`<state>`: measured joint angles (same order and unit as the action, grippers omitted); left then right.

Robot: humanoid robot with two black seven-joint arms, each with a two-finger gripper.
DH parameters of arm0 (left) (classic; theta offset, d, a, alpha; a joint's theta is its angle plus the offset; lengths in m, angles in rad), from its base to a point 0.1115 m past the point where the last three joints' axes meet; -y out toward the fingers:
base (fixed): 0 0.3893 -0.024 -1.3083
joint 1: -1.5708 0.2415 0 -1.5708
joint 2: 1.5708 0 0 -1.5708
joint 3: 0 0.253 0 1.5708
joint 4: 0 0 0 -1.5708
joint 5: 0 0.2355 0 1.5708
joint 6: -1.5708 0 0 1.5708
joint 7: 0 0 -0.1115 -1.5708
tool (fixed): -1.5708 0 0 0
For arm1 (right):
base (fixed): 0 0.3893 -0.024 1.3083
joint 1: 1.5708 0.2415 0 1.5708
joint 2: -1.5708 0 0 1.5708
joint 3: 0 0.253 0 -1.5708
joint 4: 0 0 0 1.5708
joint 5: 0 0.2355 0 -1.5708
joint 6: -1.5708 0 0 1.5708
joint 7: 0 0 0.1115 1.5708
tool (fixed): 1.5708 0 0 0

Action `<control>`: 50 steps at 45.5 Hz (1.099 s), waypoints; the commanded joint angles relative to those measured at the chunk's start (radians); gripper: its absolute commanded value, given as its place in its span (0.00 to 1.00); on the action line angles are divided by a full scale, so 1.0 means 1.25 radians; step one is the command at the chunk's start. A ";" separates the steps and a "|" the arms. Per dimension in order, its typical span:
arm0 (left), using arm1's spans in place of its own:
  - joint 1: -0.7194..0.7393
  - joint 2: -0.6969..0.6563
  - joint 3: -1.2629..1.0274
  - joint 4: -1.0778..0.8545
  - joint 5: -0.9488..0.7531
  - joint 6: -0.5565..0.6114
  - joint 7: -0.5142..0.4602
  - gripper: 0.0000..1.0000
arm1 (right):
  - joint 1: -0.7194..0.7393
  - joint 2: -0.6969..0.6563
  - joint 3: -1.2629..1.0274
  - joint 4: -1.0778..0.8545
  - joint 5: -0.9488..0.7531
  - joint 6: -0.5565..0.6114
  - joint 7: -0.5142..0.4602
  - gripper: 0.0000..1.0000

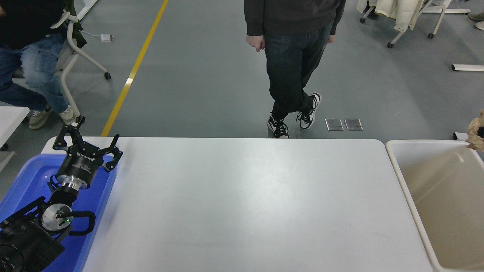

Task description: Clean the table surface

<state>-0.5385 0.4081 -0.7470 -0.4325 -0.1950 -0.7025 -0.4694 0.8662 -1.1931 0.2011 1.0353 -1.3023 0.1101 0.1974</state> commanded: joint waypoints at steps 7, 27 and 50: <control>0.000 0.000 0.000 0.000 0.000 0.000 0.000 1.00 | -0.142 0.186 0.011 -0.338 0.178 -0.059 0.068 0.00; 0.000 0.000 0.000 0.000 0.000 0.000 0.000 1.00 | -0.250 0.392 0.011 -0.581 0.386 -0.100 0.112 0.00; 0.000 0.000 0.000 0.000 0.000 0.000 0.000 1.00 | -0.256 0.526 0.011 -0.724 0.510 -0.149 0.117 0.00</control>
<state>-0.5384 0.4080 -0.7470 -0.4326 -0.1948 -0.7026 -0.4694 0.5499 -0.5955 0.2166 0.1863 -0.7344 -0.0391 0.3417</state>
